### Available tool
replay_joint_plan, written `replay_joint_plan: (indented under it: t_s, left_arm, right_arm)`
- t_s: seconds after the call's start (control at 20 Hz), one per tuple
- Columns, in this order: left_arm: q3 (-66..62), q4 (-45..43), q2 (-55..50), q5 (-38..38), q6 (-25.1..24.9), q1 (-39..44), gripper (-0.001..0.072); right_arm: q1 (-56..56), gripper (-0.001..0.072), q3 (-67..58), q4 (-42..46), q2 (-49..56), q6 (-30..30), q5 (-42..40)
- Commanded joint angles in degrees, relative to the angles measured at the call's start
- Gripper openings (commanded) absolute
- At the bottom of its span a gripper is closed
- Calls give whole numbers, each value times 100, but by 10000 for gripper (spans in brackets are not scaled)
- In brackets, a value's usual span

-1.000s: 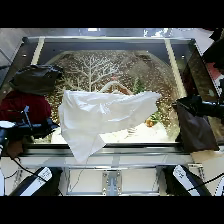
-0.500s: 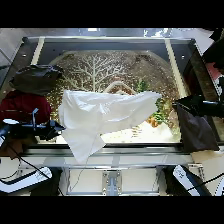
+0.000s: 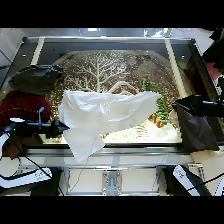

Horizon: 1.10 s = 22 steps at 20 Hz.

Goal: Fold the shirts.

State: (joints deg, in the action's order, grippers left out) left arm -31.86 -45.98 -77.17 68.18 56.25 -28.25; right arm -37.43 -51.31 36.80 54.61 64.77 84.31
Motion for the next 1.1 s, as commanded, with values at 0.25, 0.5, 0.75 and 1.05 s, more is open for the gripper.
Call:
replay_joint_plan:
  t_s: [0.25,0.5,0.75,1.05]
  left_arm:
    - [-2,20,24,24,-13,92,17]
    - [-2,22,87,24,-13,96,17]
    - [0,22,87,24,-13,96,17]
    - [0,22,87,22,-13,96,17]
  right_arm:
    - [-2,472,-7,680,4,4,-107]
    - [0,472,892,1436,37,496,-1097]
    - [881,472,1843,328,868,101,-2468]
    - [2428,421,1526,-391,2133,-151,-4356]
